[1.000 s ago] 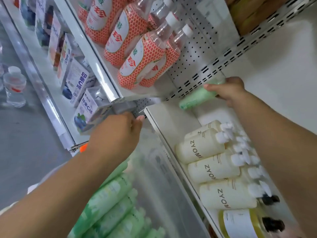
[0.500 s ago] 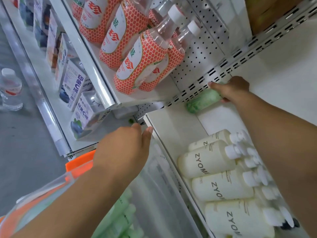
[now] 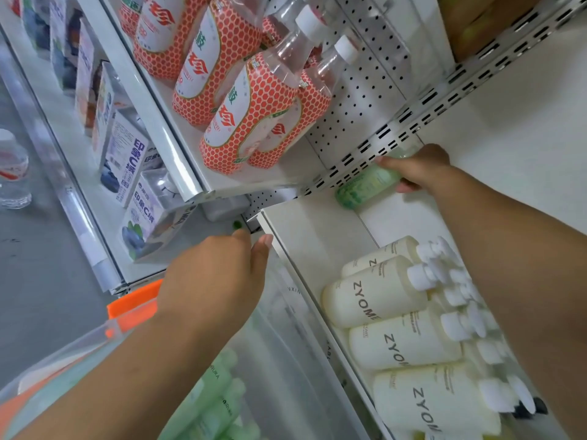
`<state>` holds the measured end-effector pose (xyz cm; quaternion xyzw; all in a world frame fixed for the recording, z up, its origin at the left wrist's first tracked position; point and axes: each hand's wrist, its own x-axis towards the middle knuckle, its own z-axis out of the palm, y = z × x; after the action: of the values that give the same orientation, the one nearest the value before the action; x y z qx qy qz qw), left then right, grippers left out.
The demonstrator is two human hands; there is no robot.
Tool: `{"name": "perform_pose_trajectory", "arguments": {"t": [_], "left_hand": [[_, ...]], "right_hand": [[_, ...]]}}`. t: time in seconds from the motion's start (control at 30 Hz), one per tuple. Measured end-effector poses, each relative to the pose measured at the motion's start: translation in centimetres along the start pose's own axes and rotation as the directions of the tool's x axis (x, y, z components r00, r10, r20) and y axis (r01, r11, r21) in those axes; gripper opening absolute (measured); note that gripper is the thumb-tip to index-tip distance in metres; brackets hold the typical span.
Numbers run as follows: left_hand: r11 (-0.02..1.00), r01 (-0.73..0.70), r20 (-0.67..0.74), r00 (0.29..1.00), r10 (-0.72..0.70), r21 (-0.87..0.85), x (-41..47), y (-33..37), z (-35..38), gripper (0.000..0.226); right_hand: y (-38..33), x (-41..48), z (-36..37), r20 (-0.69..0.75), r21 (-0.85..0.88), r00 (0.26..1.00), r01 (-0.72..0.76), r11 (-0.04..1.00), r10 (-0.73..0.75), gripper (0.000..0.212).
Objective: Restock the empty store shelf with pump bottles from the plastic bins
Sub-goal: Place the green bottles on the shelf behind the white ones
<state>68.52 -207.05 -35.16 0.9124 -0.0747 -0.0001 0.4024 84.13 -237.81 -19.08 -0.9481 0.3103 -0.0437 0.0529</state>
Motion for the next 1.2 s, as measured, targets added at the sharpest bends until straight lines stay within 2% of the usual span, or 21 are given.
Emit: {"name": "perform_pose_trajectory", "arguments": {"t": [0.17, 0.27, 0.3, 0.4, 0.5, 0.57, 0.77, 0.9, 1.07, 1.13, 1.2], "left_hand": [[0.996, -0.005, -0.031, 1.0, 0.002, -0.092, 0.6, -0.1, -0.7, 0.052], [0.995, -0.009, -0.048, 0.999, 0.004, -0.102, 0.5, 0.0, -1.1, 0.05], [0.994, -0.013, -0.048, 0.999, 0.008, -0.105, 0.3, 0.0, -1.2, 0.05], [0.993, -0.055, -0.041, 0.998, 0.051, -0.109, -0.4, -0.1, -1.3, 0.051], [0.99, -0.094, -0.048, 0.995, 0.089, -0.104, -1.4, -0.1, -1.6, 0.052], [0.993, -0.093, -0.064, 0.994, 0.089, -0.074, -2.1, -0.1, -1.8, 0.053], [0.994, -0.088, -0.049, 0.995, 0.091, 0.057, -4.5, -1.5, -2.8, 0.051], [0.986, -0.113, -0.04, 0.992, 0.118, 0.123, -6.6, -2.2, -3.3, 0.043], [0.949, -0.11, -0.045, 0.991, 0.129, 0.296, -8.6, -3.3, -3.7, 0.057], [0.955, -0.097, -0.054, 0.992, 0.116, 0.279, -8.7, -4.1, -3.9, 0.056], [0.958, -0.116, -0.056, 0.989, 0.135, 0.263, -8.7, -4.7, -4.3, 0.053]], "right_hand": [[0.1, -0.9, -0.5, -0.028, 0.065, 0.999, -0.017, 0.998, 0.018, 0.114], [0.0, -2.6, -1.6, -0.123, 0.16, 0.992, -0.008, 0.987, 0.028, 0.123], [-0.1, -3.3, -1.9, -0.184, 0.191, 0.983, 0.029, 0.981, 0.006, 0.118], [0.0, -7.0, -3.2, -0.316, 0.33, 0.947, 0.168, 0.929, -0.059, 0.078], [0.0, -12.1, -4.0, -0.298, 0.474, 0.951, 0.222, 0.852, -0.082, 0.055], [0.0, -15.8, -4.1, -0.277, 0.543, 0.957, 0.227, 0.809, -0.083, 0.047], [0.9, -29.2, 0.4, -0.098, 0.738, 0.992, 0.125, 0.664, -0.078, 0.023], [3.9, -37.1, 6.6, 0.087, 0.78, 0.996, -0.05, 0.624, -0.03, 0.013], [7.0, -42.9, 13.9, 0.34, 0.762, 0.935, -0.336, 0.554, 0.099, 0.008], [7.7, -44.6, 16.7, 0.419, 0.724, 0.906, -0.377, 0.578, 0.065, 0.011], [7.7, -45.1, 18.5, 0.522, 0.626, 0.853, -0.391, 0.675, 0.01, 0.018]]}}
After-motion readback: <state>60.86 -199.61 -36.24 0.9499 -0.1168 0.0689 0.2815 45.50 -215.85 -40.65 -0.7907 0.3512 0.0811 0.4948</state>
